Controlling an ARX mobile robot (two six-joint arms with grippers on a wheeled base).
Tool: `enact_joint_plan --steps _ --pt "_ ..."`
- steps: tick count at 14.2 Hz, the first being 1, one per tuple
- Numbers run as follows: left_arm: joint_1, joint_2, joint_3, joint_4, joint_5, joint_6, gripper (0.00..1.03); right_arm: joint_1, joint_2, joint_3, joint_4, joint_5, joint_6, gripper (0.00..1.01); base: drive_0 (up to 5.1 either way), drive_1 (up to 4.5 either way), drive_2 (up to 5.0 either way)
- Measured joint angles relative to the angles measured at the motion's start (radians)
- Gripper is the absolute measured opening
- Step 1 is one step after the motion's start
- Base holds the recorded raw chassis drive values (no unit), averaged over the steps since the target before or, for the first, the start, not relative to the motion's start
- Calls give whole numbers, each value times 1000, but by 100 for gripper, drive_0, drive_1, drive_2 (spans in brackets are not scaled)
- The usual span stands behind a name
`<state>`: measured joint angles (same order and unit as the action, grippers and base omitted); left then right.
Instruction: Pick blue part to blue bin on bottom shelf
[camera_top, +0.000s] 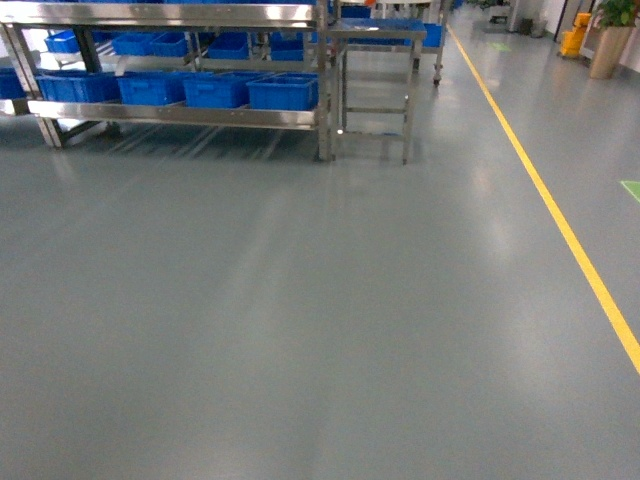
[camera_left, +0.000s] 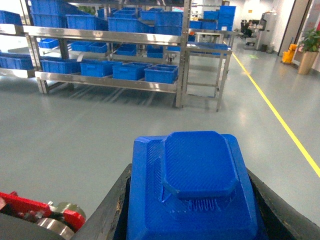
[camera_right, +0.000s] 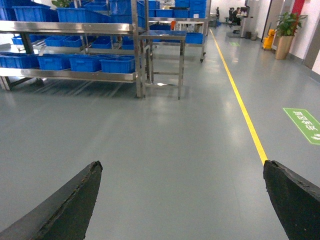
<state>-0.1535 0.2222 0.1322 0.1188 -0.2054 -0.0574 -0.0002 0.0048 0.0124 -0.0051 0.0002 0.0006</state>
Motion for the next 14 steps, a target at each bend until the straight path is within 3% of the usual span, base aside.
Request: enact_joint_plan --steps 9,12,14 --pt "-2 3 0 0 5 0 43 0 0 0 0 0 0 98 -145 -145 -145" --pt "0 2 0 0 2 0 43 0 0 0 0 0 0 98 0 0 0" --pt "0 -2 0 6 3 0 43 0 0 0 4 0 0 98 1 420 -417"
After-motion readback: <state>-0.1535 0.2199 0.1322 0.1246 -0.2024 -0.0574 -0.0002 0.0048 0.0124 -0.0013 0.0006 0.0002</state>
